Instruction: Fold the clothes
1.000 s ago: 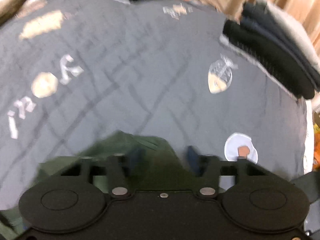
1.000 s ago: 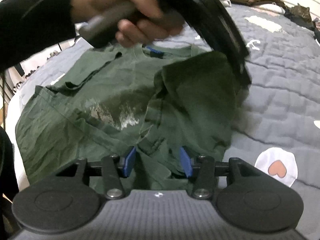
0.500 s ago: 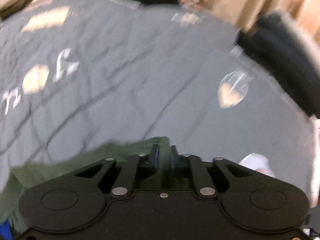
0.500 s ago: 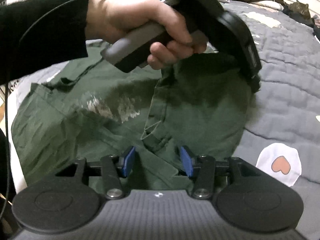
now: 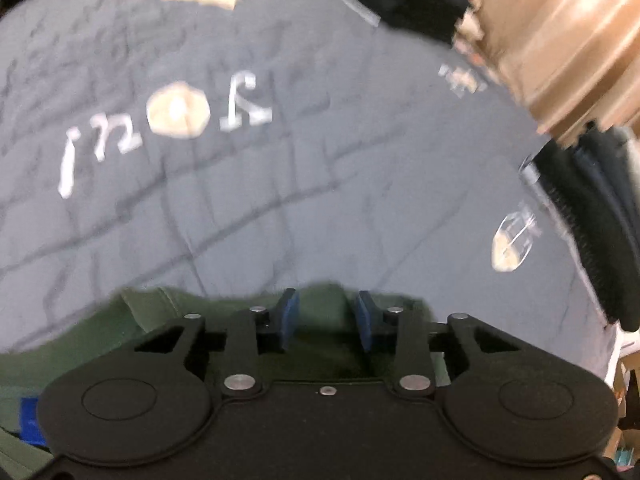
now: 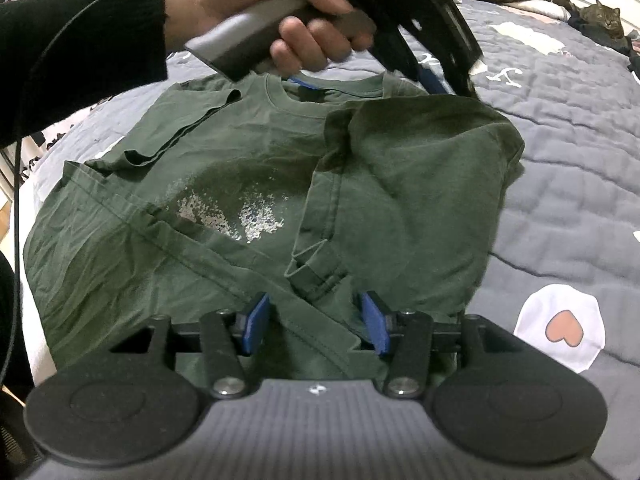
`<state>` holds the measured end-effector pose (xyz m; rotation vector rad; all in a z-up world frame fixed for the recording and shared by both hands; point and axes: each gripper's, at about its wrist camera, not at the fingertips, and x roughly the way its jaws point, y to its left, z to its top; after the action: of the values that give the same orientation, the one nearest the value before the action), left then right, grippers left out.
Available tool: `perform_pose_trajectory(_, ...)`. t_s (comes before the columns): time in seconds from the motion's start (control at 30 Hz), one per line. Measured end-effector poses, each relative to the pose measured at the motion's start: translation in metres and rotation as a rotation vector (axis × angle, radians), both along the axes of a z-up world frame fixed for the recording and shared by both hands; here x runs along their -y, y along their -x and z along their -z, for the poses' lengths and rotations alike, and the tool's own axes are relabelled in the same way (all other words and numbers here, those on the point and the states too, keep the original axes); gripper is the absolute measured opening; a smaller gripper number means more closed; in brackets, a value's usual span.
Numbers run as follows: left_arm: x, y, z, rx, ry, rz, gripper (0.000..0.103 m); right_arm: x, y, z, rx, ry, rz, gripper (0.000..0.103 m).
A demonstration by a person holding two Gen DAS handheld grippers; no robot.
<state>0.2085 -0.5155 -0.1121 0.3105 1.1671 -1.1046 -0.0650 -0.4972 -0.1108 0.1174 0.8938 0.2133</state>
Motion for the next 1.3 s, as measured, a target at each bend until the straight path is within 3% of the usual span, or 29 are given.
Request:
perform_pose_trajectory(0.23,0.028,0.025,0.018,0.030,-0.033,0.043,0.031,-0.002,0.000,0.001,0.003,0.006,-0.001,0.052)
perform_pose_trajectory(0.33,0.034,0.030,0.019,0.071,-0.043,0.050,0.017,-0.003,0.000,0.000,0.004,0.008,-0.002,0.052)
perform_pose_trajectory(0.4,0.033,0.032,0.017,0.106,-0.019,0.053,0.006,-0.003,0.000,0.000,0.005,0.011,-0.002,0.052)
perform_pose_trajectory(0.5,0.021,0.031,0.010,0.116,0.091,0.034,0.004,-0.004,0.000,0.000,0.010,0.016,0.000,0.052)
perform_pose_trajectory(0.63,0.010,0.022,0.012,0.039,0.191,-0.019,0.004,-0.004,-0.001,0.000,0.013,0.013,0.008,0.052)
perform_pose_trajectory(0.8,0.007,0.017,0.020,-0.018,0.141,-0.085,0.008,0.000,-0.002,-0.001,0.005,-0.018,0.011,0.052)
perform_pose_trajectory(0.83,0.000,0.018,0.015,-0.021,0.160,-0.086,0.009,0.004,-0.001,-0.004,0.005,-0.039,0.014,0.052)
perform_pose_trajectory(0.87,-0.010,0.019,0.008,-0.023,0.187,-0.084,0.017,0.008,0.000,-0.007,0.010,-0.063,0.020,0.052)
perform_pose_trajectory(0.9,-0.022,0.020,0.000,-0.026,0.214,-0.093,0.035,0.014,0.002,-0.011,0.020,-0.090,0.030,0.052)
perform_pose_trajectory(0.97,-0.052,0.023,-0.017,0.000,0.261,-0.107,0.051,0.027,0.006,-0.021,0.062,-0.145,0.073,0.052)
perform_pose_trajectory(1.13,-0.130,0.048,-0.048,0.119,0.310,-0.149,0.051,0.056,0.013,-0.039,0.154,-0.241,0.208,0.052)
perform_pose_trajectory(1.3,-0.194,0.081,-0.047,0.084,0.346,-0.274,0.051,0.066,0.012,-0.042,0.181,-0.248,0.317,0.052)
